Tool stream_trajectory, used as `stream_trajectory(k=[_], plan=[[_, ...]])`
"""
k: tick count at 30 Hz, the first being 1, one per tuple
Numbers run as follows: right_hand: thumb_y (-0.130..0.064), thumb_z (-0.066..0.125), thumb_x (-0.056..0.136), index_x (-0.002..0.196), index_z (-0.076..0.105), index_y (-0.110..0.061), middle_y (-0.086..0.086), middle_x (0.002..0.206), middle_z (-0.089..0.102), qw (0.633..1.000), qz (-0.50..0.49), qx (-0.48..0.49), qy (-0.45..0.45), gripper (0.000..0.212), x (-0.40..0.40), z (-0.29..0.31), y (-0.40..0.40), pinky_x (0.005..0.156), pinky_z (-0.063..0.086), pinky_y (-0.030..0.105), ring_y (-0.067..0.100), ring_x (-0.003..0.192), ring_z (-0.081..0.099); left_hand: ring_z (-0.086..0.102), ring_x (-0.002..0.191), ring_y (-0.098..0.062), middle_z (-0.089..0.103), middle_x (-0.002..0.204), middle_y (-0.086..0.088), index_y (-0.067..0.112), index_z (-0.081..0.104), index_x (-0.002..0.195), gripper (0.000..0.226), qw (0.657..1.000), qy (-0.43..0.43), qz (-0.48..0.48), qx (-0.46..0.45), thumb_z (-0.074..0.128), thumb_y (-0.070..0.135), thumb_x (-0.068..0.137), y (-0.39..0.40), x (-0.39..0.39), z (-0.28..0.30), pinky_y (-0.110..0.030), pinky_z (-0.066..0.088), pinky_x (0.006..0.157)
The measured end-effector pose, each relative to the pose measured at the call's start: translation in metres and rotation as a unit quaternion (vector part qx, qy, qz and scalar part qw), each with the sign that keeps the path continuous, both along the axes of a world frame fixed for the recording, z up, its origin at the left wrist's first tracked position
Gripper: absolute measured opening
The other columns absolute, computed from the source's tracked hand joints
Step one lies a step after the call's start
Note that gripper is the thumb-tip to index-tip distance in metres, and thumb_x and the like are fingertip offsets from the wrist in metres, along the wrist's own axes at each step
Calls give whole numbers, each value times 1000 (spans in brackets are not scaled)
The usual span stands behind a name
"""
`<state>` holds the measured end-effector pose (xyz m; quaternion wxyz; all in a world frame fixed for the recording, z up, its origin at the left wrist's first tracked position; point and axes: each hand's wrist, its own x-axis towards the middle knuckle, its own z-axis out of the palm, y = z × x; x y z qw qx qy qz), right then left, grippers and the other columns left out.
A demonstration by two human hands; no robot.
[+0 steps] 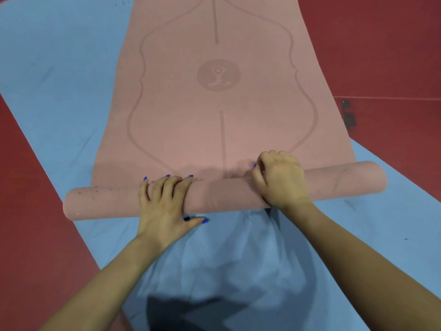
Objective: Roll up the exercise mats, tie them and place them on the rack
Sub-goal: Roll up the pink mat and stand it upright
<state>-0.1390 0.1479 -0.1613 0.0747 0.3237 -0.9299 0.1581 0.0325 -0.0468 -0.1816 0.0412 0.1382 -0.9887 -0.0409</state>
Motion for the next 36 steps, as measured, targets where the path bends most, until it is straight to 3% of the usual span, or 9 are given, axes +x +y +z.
stream_trajectory(k=[6, 10, 13, 15, 21, 24, 28, 31, 36], plan=[[-28, 40, 85, 59, 57, -9, 9, 56, 55, 999, -7, 21, 47, 37, -15, -2, -9, 57, 38, 34, 29, 58, 49, 59, 94, -26, 56, 102, -4, 15, 44, 110, 95, 999, 27, -19, 30, 45, 88, 50, -24, -27, 5, -49, 30, 99], [-31, 33, 95, 104, 64, -8, 8, 86, 64, 997, 31, 21, 66, 40, 3, -10, 8, 83, 36, 38, 32, 82, 56, 53, 104, -22, 50, 106, 0, 14, 51, 115, 108, 995, -25, -55, 80, 28, 99, 53, -43, -41, 15, -47, 35, 98], [-40, 37, 95, 132, 50, -11, 19, 125, 54, 993, 93, 39, 69, 49, 15, -18, 27, 106, 28, 53, 38, 117, 48, 44, 110, -14, 42, 109, 9, 21, 47, 117, 113, 988, -71, -66, 123, 20, 103, 44, -50, -52, 28, -41, 24, 105], [-52, 42, 89, 141, 40, -16, 22, 135, 46, 987, 119, 86, 65, 63, 14, -19, 33, 109, 19, 61, 39, 126, 40, 43, 111, -15, 40, 109, 10, 23, 47, 118, 113, 985, -101, -65, 122, 20, 102, 41, -50, -57, 33, -44, 13, 112], [-68, 73, 52, 135, 44, -17, 17, 114, 58, 976, 101, 192, 31, 102, -14, -7, 12, 96, 35, 60, 35, 103, 56, 46, 125, -27, 54, 125, -6, 14, 54, 129, 90, 999, 6, -11, 43, 14, 80, 83, -33, -38, 17, -64, 10, 111], [-70, 76, 49, 135, 49, -16, 13, 110, 60, 971, 102, 215, -4, 106, -27, 0, 3, 94, 38, 56, 34, 101, 57, 25, 139, -33, 33, 147, -14, 15, 33, 144, 72, 996, 74, 38, 36, 26, 65, 92, -17, -18, 2, -63, 2, 110], [-75, 62, 65, 143, 30, -27, 4, 124, 49, 961, 111, 248, -57, 98, -44, 12, -7, 96, 31, 44, 29, 115, 47, -8, 145, -34, 0, 157, -24, 14, 1, 153, 97, 979, 46, 171, 105, 18, 79, 83, -7, 7, -12, -60, -1, 112], [-75, 58, 68, 142, 30, -29, 2, 125, 49, 960, 112, 246, -67, 92, -48, 16, -9, 96, 31, 42, 27, 115, 47, -38, 137, -21, -28, 152, -14, 17, -21, 146, 108, 976, 13, 167, 139, 12, 89, 73, -15, 5, -19, -53, -7, 114], [-72, 59, 67, 139, 35, -29, 3, 121, 53, 963, 105, 237, -72, 87, -49, 16, -10, 94, 32, 41, 26, 112, 50, -41, 135, -18, -31, 151, -8, 17, -22, 147, 110, 979, 22, 142, 144, 28, 83, 76, -22, -1, -19, -49, -10, 113]])
